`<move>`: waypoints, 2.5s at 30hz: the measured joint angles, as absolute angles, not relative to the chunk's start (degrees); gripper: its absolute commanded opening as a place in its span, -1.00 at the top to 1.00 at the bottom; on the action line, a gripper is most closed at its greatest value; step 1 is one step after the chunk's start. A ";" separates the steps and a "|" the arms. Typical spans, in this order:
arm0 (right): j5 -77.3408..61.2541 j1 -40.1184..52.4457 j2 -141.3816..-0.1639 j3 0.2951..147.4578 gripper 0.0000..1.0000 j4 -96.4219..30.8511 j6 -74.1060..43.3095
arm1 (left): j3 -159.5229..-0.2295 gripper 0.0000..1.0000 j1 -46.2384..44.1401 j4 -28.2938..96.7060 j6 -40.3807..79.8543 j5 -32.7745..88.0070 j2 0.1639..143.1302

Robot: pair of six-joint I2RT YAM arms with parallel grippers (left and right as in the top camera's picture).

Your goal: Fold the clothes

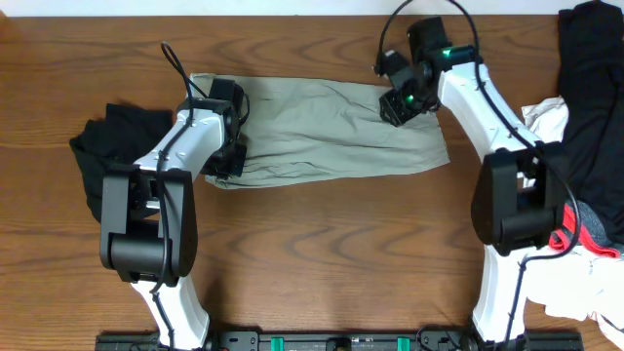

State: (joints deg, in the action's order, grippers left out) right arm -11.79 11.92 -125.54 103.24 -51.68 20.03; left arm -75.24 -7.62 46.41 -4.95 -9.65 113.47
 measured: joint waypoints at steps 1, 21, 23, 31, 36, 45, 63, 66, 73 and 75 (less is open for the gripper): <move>-10.81 11.79 -126.37 103.11 0.10 -50.65 20.14 | -75.24 0.88 -7.62 46.41 -4.97 -9.65 113.47; 0.08 5.28 -131.44 102.89 -0.02 -39.18 12.58 | -75.24 0.88 -7.62 46.22 -4.95 -9.63 113.47; 0.43 5.26 -131.44 102.89 -0.11 -39.57 12.10 | -75.24 0.88 -7.62 46.22 -4.95 -9.63 113.47; -1.96 3.14 -131.26 103.55 -0.32 -43.35 5.28 | -75.24 0.81 -7.62 46.22 -4.95 -9.61 113.47; -10.85 -1.54 -129.49 104.31 -0.43 -48.84 3.27 | -75.24 0.81 -7.62 46.17 -4.95 -9.61 113.47; -22.96 -5.82 -128.95 104.68 -0.45 -56.53 2.46 | -75.24 0.81 -7.62 46.04 -4.95 -9.61 113.47; -30.87 -4.58 -135.24 106.21 -0.36 -57.98 2.11 | -75.24 0.81 -7.62 46.02 -4.95 -9.61 113.47; -33.71 -4.38 -136.33 106.85 -0.03 -57.98 2.15 | -75.24 0.81 -7.62 46.02 -4.95 -9.61 113.47; -37.08 -2.37 -138.74 106.98 0.95 -57.04 1.85 | -75.24 0.81 -7.62 46.02 -4.95 -9.63 113.47; -37.47 -2.13 -139.15 106.98 0.97 -56.84 1.65 | -75.24 0.81 -7.62 46.02 -4.95 -9.63 113.47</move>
